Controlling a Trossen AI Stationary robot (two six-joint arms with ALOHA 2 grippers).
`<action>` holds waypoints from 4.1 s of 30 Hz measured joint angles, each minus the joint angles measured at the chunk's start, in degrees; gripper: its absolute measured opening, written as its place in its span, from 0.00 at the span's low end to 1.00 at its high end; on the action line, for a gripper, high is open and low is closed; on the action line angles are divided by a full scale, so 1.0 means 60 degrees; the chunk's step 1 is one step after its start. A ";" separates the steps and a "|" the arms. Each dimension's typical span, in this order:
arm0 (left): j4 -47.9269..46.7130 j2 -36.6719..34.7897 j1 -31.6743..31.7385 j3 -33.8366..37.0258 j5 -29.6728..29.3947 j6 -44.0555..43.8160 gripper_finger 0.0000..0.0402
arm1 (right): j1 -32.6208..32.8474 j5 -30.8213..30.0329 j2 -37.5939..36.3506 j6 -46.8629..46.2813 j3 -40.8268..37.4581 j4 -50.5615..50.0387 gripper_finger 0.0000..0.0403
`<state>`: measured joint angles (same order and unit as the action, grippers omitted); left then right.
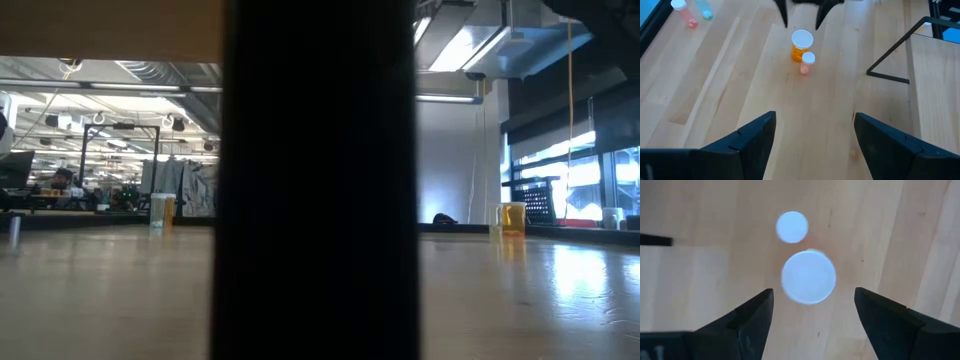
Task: Pick and place medicine bottles onto shelf by color
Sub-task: Put the middle orange pill bottle on the shelf
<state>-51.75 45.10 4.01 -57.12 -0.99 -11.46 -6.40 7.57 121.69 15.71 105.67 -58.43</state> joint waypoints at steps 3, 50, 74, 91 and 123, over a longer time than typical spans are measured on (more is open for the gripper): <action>0.0003 -0.0001 0.0000 -0.0003 0.0000 -0.0004 0.66 | -0.0054 0.0008 0.0261 -0.0018 -0.0007 0.0079 0.69; -0.0004 0.0000 -0.0004 0.0000 0.0000 0.0000 0.66 | 0.0168 0.0171 0.1041 -0.1094 -0.0015 0.0628 0.52; -0.0002 -0.0002 -0.0002 0.0000 0.0000 0.0000 0.66 | 0.0165 -0.0782 0.1030 -0.1108 0.1734 -0.1206 0.53; 0.0006 -0.0004 -0.0004 -0.0002 -0.0535 0.0241 0.66 | 0.0411 -0.0746 0.0702 -0.1336 0.4840 -0.3150 0.52; 0.2353 0.0746 -0.0095 0.0002 -0.0670 -0.0021 0.66 | 0.1127 -0.1329 0.0702 -0.0613 0.4885 -0.1184 0.53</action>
<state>-37.63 49.58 3.44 -57.11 -5.02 -11.59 0.36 -0.41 125.91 12.03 134.98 -65.53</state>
